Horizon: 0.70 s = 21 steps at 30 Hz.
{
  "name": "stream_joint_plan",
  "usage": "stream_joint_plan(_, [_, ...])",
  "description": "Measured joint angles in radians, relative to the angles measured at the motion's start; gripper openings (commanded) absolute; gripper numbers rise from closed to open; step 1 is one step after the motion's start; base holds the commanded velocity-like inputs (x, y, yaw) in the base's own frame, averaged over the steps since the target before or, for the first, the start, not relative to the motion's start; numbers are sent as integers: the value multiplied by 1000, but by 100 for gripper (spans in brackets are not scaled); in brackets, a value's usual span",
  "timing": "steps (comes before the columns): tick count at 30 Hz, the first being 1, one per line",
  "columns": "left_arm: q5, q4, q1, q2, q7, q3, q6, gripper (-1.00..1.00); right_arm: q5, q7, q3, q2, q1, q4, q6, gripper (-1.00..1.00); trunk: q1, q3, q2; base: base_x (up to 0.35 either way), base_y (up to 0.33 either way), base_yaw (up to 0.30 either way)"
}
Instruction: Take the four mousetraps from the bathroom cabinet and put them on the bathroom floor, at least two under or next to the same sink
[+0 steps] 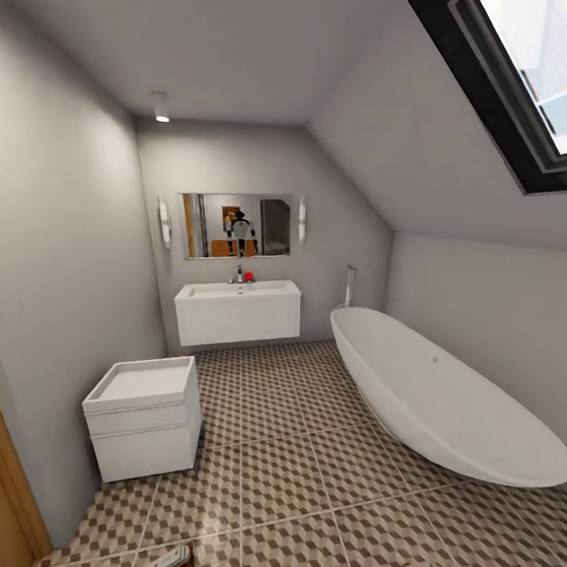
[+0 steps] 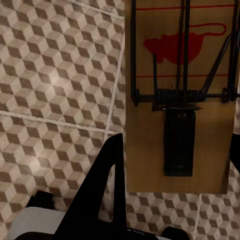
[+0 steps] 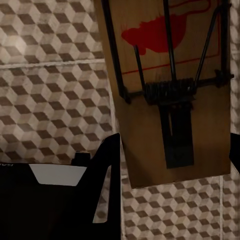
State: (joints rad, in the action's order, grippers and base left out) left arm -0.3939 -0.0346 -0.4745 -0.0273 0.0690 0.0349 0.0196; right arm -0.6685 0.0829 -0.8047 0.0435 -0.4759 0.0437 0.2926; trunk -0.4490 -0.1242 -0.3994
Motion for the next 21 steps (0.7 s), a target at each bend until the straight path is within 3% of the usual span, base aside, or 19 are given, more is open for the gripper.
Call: stream_joint_plan(21, [0, 0, 0, 2, -3, 0, -1, -100, 0, -5, -1, 0, 0, -2, -8, -100, 0, 0, 0, 337, -122, 12])
